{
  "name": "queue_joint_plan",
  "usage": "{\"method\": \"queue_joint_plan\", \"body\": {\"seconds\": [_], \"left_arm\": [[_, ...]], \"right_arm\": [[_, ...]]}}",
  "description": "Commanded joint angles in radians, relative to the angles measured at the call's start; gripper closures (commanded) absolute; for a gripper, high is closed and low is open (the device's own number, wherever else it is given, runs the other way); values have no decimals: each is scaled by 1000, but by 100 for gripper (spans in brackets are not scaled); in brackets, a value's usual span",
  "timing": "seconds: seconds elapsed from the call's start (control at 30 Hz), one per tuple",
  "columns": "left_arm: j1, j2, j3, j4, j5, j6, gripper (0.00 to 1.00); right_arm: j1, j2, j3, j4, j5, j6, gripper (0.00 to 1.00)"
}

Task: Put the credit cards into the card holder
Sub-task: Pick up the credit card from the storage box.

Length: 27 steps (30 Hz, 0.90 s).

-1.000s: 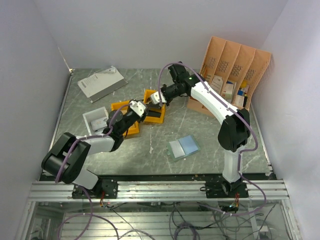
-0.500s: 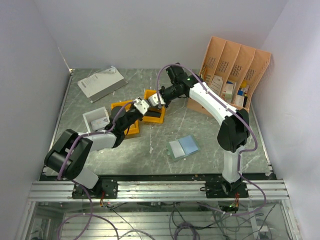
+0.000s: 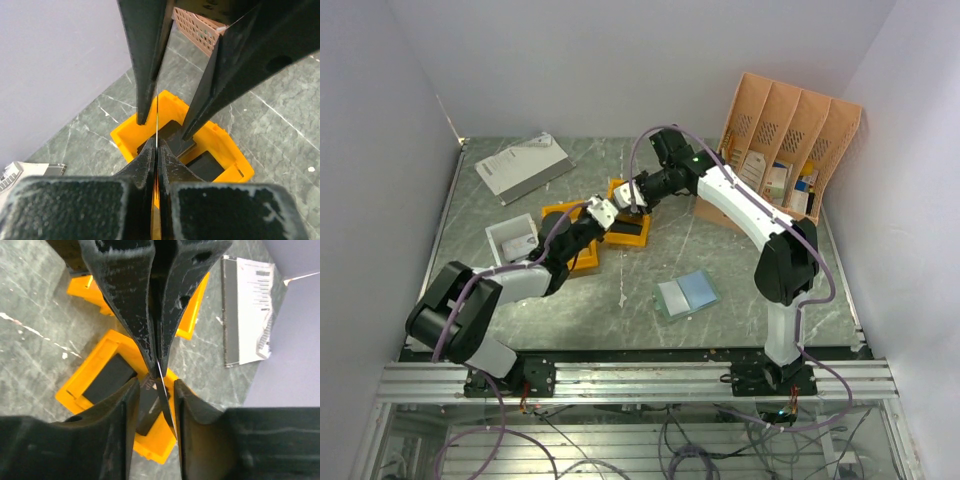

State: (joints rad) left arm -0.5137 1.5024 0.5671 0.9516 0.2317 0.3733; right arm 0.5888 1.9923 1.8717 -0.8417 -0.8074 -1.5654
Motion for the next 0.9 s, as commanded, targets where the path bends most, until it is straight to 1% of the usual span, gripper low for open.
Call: {"method": "queue_joint_plan", "body": {"seconds": [0.0, 0.07, 0.13, 0.23, 0.33, 0.37, 0.43, 0.5, 0.6, 0.77, 0.83, 0.87], "left_arm": [[9, -76, -19, 61, -20, -54, 93], [9, -111, -39, 55, -9, -92, 93], [8, -157, -55, 44, 10, -151, 93], [9, -234, -70, 11, 54, -280, 93], [9, -311, -56, -83, 67, -471, 93], [9, -332, -46, -122, 66, -576, 93], [10, -366, -18, -210, 84, -734, 93], [11, -379, -5, -254, 112, -899, 93], [19, -383, -38, -231, 125, -1202, 93], [46, -351, -142, -85, 63, -1767, 93], [49, -313, -140, -93, 67, -1982, 93], [49, -296, -115, -141, 91, -2061, 93]], "right_arm": [[-3, -73, 1, 86, 57, 208, 58], [-15, -103, -4, 90, 56, 257, 50], [-25, -138, -3, 81, 43, 315, 45], [-44, -216, -9, 71, 2, 424, 40], [-75, -294, -19, 58, -66, 537, 36], [-90, -320, -30, 68, -88, 595, 35], [-132, -378, -69, 81, -137, 699, 34], [-162, -439, -130, 90, -185, 772, 34], [-205, -530, -237, 141, -222, 901, 33], [-263, -631, -418, 295, -312, 1146, 34], [-282, -641, -483, 367, -331, 1211, 34], [-287, -641, -507, 400, -336, 1252, 34]]}}
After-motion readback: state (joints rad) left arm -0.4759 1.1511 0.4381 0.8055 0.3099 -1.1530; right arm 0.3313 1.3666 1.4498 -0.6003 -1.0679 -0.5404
